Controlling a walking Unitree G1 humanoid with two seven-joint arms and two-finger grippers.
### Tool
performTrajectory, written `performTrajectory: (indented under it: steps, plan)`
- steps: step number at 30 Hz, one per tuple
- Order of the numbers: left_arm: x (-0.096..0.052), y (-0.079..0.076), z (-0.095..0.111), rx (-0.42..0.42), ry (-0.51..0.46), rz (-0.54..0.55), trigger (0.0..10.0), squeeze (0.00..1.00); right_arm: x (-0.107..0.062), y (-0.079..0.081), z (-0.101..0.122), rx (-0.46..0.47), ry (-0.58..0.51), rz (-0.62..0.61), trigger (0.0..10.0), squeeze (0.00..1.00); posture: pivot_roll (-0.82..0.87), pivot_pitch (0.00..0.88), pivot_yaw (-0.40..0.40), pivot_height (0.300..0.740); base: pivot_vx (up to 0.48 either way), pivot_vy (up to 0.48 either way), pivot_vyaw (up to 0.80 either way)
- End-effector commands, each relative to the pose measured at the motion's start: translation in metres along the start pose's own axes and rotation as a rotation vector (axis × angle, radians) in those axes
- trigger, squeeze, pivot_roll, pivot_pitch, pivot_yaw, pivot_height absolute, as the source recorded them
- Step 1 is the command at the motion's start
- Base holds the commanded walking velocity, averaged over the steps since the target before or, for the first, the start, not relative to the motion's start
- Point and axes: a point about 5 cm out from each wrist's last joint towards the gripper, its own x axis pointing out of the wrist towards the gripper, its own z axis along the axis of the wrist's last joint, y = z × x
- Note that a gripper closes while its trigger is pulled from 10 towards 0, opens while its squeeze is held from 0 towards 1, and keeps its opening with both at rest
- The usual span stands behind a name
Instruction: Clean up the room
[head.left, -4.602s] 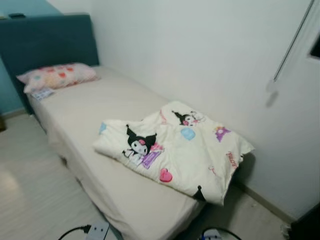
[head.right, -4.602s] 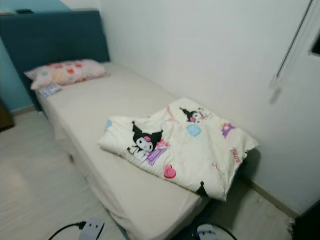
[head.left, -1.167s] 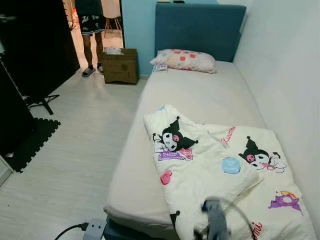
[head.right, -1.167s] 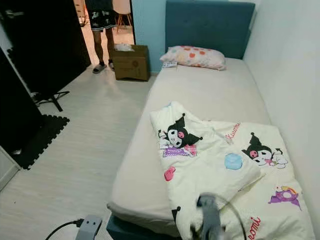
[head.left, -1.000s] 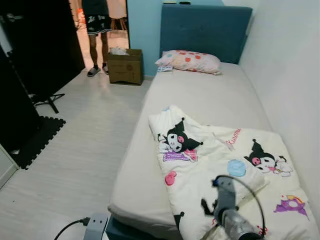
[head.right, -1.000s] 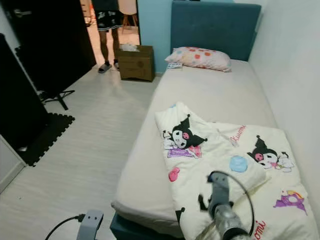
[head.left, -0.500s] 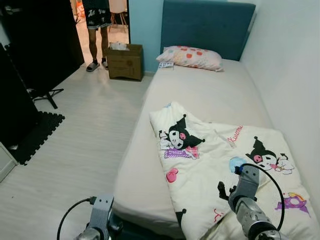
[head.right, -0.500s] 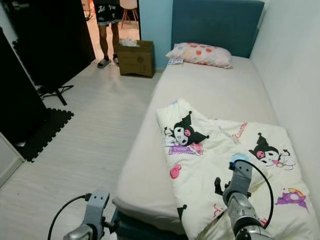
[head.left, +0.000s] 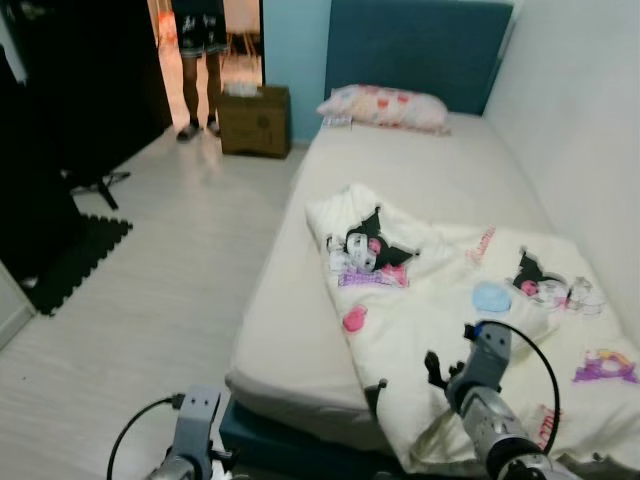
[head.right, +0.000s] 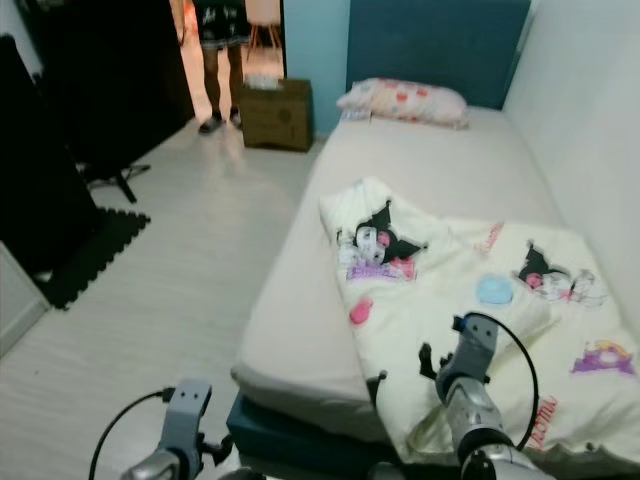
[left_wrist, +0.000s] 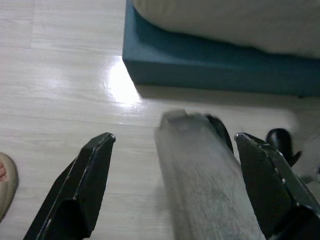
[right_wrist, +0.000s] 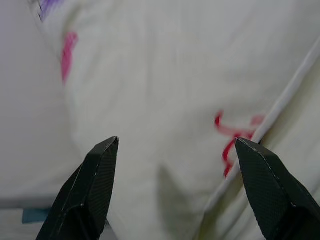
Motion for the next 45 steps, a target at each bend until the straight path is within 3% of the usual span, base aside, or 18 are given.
performTrajectory:
  steps: [1,8,12,14,15,19,22,24,30,32,33,35,38,40,45]
  plan:
    - [-0.002,0.002,-0.007,0.017,0.026,0.006,10.0,0.00,-0.001,-0.001,-0.001,0.009,-0.009,0.000,10.0,0.00,0.05,0.000,-0.031,0.590,0.000,0.000,0.00]
    - [-0.004,0.004,-0.015,0.025,0.049,0.008,10.0,0.00,0.000,-0.006,0.002,0.033,-0.008,-0.020,10.0,0.00,0.06,0.000,-0.029,0.590,0.000,0.000,0.00]
    - [-0.009,0.011,-0.025,0.037,0.065,0.011,10.0,0.00,0.003,-0.004,0.029,0.171,-0.110,0.023,10.0,0.00,0.09,0.038,-0.011,0.571,0.000,0.000,0.00]
    - [-0.009,0.011,-0.025,0.037,0.065,0.011,10.0,0.00,0.003,-0.004,0.029,0.171,-0.110,0.023,10.0,0.00,0.09,0.038,-0.011,0.571,0.000,0.000,0.00]
    - [-0.013,0.017,-0.031,0.039,0.072,0.015,10.0,0.00,0.004,-0.001,0.046,0.210,-0.179,0.058,10.0,0.00,0.11,0.076,0.007,0.561,0.000,0.000,0.00]
    - [-0.015,0.021,-0.034,0.038,0.073,0.017,10.0,0.00,0.005,0.000,0.052,0.225,-0.207,0.071,10.0,0.00,0.12,0.098,0.016,0.556,0.000,0.000,0.00]
    - [-0.023,0.036,-0.041,0.061,0.070,0.018,10.0,0.00,0.005,-0.006,0.071,0.295,-0.270,0.033,10.0,0.00,0.19,0.175,0.060,0.541,0.000,0.000,0.00]
    - [-0.023,0.036,-0.041,0.061,0.070,0.018,10.0,0.00,0.005,-0.006,0.071,0.295,-0.270,0.033,10.0,0.00,0.19,0.175,0.060,0.541,0.000,0.000,0.00]
    - [-0.033,0.059,-0.039,0.073,0.028,0.037,10.0,0.00,0.002,-0.023,0.092,0.350,-0.335,-0.047,10.0,0.00,0.24,0.214,0.091,0.527,0.000,0.000,0.00]
    - [-0.036,0.081,-0.007,0.056,-0.119,0.071,10.0,0.00,-0.005,-0.040,0.116,0.406,-0.449,-0.054,10.0,0.00,0.27,0.239,0.104,0.522,0.000,0.000,0.00]
    - [-0.036,0.081,-0.007,0.056,-0.119,0.071,10.0,0.00,-0.005,-0.040,0.116,0.406,-0.449,-0.054,10.0,0.00,0.27,0.239,0.104,0.522,0.000,0.000,0.00]
    - [-0.037,0.092,0.025,0.041,-0.250,0.087,10.0,0.00,-0.012,-0.050,0.136,0.418,-0.553,-0.034,10.0,0.00,0.27,0.245,0.103,0.522,0.000,0.000,0.00]
    - [-0.037,0.093,0.043,0.048,-0.316,0.087,10.0,0.00,-0.017,-0.056,0.147,0.417,-0.608,-0.024,10.0,0.00,0.27,0.251,0.103,0.522,0.000,0.000,0.00]
    - [-0.037,0.092,0.073,0.054,-0.426,0.078,10.0,0.00,-0.026,-0.068,0.163,0.415,-0.694,-0.027,10.0,0.00,0.26,0.259,0.102,0.522,0.000,0.000,0.00]
    - [-0.038,0.087,0.095,0.067,-0.510,0.058,10.0,0.00,-0.034,-0.084,0.173,0.378,-0.735,-0.088,10.0,0.00,0.26,0.263,0.105,0.522,0.000,0.000,0.00]
